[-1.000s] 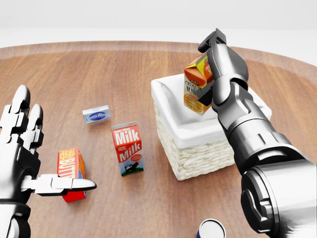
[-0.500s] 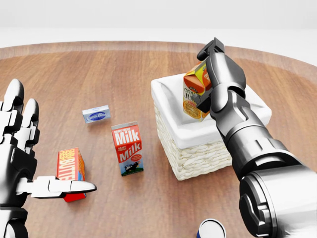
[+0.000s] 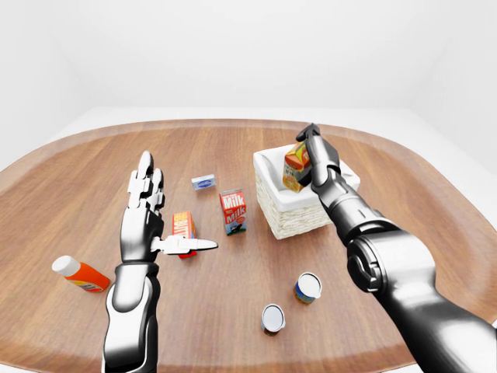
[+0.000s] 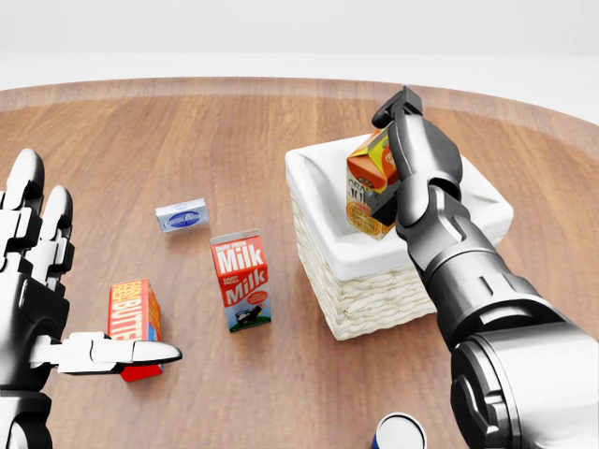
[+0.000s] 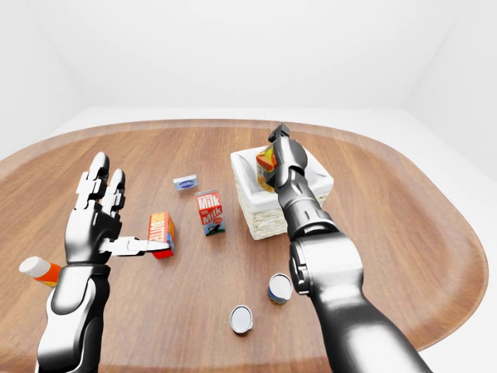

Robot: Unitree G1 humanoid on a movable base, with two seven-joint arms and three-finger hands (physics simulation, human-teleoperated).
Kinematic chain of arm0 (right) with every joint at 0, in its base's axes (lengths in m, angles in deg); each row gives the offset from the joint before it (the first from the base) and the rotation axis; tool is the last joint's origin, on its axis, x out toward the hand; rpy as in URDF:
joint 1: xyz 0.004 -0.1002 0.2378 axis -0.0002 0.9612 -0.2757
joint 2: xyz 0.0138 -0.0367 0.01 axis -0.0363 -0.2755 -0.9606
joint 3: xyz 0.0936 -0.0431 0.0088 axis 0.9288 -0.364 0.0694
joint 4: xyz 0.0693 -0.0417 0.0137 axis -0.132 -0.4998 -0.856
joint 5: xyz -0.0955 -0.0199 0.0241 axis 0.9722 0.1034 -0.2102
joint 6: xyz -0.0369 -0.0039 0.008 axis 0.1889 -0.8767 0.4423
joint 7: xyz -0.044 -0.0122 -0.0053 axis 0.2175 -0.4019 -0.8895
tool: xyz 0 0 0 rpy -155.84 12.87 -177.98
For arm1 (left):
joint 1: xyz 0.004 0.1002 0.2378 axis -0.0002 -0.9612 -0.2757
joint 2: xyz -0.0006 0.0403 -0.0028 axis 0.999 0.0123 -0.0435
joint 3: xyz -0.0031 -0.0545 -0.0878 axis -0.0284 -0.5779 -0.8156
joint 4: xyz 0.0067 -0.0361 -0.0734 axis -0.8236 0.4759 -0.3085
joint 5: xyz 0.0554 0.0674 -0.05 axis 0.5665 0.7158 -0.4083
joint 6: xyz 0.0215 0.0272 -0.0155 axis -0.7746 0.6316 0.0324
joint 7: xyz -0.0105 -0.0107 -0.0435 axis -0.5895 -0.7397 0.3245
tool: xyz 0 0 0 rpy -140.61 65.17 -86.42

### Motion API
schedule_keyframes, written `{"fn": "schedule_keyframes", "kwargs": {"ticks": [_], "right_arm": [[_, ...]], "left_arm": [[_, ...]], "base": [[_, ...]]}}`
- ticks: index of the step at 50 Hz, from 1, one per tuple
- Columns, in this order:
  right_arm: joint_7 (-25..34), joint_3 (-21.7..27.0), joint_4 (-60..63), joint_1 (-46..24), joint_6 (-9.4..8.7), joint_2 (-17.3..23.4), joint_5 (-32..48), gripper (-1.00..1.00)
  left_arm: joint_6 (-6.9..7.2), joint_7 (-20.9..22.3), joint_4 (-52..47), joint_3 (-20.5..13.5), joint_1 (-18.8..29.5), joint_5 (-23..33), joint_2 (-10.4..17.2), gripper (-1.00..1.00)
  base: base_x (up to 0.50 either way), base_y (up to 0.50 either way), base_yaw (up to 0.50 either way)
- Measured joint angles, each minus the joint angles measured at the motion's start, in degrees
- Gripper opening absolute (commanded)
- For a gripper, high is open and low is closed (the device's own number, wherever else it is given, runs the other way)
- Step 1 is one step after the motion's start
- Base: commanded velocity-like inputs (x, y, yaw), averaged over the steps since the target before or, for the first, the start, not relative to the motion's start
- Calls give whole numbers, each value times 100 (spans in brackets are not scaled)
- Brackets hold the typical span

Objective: Pick up the orange juice, and put it in the basket.

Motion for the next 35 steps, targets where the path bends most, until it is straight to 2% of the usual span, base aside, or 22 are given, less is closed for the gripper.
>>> {"fn": "schedule_keyframes", "kwargs": {"ticks": [16, 17, 19, 20, 21, 22, 25, 26, 28, 35], "right_arm": [[-52, 17, -6, 93, 56, -13, 39, -100], [-55, 17, -6, 96, 63, -14, 40, -94], [-92, 17, -6, 98, 78, -15, 53, -13], [-106, 16, -6, 99, 81, -16, 74, 10], [-120, 15, -7, 100, 85, -18, 94, 72], [-132, 11, -10, 103, 90, -21, 112, 86], [-187, 18, 11, 93, 98, -21, 166, 71], [-201, 19, 18, 90, 100, -21, 181, 93], [-225, 22, 29, 85, 105, -22, 206, 100], [-278, 32, 54, 71, 117, -21, 264, 100]], "left_arm": [[0, 1, -1, -1, 0, 0, 0, 100], [0, 1, -1, -1, 0, 0, 0, 100], [0, 1, -1, -1, -1, 0, 0, 100], [0, 1, -1, -1, -1, 0, 0, 100], [0, 1, -1, -1, -1, 0, 0, 100], [0, 1, -1, -1, -1, 0, 0, 100], [0, 1, -1, -2, -1, 0, 0, 100], [0, 1, -2, -2, -1, 0, 0, 100], [0, 1, -2, -2, -1, 0, 0, 100], [0, 3, 30, -10, 10, -6, 2, 100]], "base": [[0, 0, 0], [0, 0, 0], [0, 0, 0], [0, 0, 0], [0, 0, 0], [0, 0, 0], [0, 0, 0], [0, 0, 0], [0, 0, 0], [0, 0, 0]]}}
